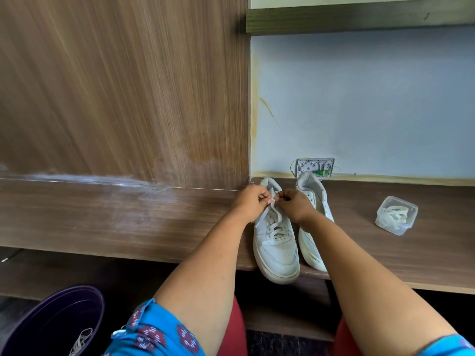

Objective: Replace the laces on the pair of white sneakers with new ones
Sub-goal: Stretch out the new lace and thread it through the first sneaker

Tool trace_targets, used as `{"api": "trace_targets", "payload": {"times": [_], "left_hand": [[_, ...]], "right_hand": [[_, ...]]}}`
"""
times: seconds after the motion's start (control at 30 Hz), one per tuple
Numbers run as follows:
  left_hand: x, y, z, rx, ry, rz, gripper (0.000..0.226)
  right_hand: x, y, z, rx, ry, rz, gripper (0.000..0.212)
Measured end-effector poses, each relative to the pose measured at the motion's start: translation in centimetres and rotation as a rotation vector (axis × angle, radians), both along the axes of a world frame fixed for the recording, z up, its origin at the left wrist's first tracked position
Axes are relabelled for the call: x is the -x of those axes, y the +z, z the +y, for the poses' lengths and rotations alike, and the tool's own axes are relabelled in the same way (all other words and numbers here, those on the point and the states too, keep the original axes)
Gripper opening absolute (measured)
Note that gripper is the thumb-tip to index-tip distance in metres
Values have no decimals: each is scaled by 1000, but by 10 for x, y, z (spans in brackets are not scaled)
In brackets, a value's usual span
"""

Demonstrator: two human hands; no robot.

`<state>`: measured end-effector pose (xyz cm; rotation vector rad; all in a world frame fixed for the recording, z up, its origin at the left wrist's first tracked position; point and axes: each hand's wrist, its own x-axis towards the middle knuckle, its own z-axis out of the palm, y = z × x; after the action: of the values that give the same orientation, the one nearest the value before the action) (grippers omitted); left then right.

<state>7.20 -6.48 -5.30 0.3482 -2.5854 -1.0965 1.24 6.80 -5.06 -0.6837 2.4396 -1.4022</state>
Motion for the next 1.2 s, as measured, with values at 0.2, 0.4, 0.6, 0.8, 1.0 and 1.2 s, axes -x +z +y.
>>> {"api": "trace_targets", "payload": {"times": [0.2,0.4,0.6,0.8,1.0,1.2], "left_hand": [[-2,-1,-2,13,-5,-27,3],[0,-3,-3,42,-39,-76,10],[-1,-2,-1,5,-31,-103,6],[-1,-1,-2,-53,-13,-111,18],[-1,0,0,-37,-11,-102,19],[-5,3,3,-3,-22,-135,13]], "right_hand": [[1,16,17,32,68,2,9],[-13,19,16,-128,181,248,20],[-7,14,19,-175,9,343,25],[-10,13,16,-194,-18,398,26],[-13,7,9,-214,-44,425,31],[-10,26,20,-377,72,387,31]]}}
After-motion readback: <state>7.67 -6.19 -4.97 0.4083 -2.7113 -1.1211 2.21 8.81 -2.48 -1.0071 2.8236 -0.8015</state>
